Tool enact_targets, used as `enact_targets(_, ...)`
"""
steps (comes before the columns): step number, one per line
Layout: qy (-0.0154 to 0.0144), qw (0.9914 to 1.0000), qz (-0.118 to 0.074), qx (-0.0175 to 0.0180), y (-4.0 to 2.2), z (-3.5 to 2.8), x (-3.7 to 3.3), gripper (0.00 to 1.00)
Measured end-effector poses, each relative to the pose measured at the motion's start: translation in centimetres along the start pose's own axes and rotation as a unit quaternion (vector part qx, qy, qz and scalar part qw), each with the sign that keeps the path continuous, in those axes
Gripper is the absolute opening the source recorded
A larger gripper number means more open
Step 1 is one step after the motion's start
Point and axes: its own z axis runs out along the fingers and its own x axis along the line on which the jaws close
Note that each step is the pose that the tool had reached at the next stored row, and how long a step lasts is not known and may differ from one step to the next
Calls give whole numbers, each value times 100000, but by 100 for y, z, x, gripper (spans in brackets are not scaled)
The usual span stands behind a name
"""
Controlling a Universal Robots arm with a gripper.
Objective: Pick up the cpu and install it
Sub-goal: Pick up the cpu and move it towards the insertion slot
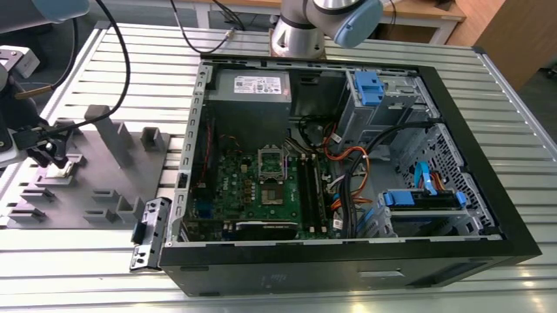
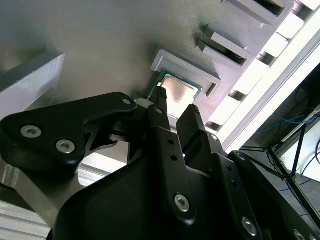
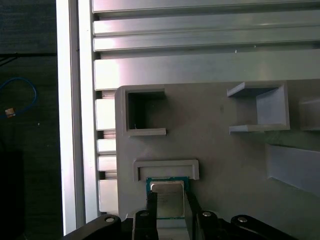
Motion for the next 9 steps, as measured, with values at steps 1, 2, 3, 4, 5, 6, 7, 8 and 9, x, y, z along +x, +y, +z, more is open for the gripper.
enact_targets(1,2,100000,0,3,0,0,0,36)
enact_targets(2,0,100000,-1,1,0,0,0,36)
enact_targets(3,1,100000,-1,1,0,0,0,36)
enact_targets(4,-1,100000,-3,0,0,0,0,37)
enact_targets(5,2,100000,-5,1,0,0,0,42)
enact_targets(6,2,100000,-7,2,0,0,0,42)
enact_targets(7,1,100000,-7,2,0,0,0,49)
enact_targets(8,2,100000,-9,2,0,0,0,49)
enact_targets(9,2,100000,-11,0,0,0,0,55)
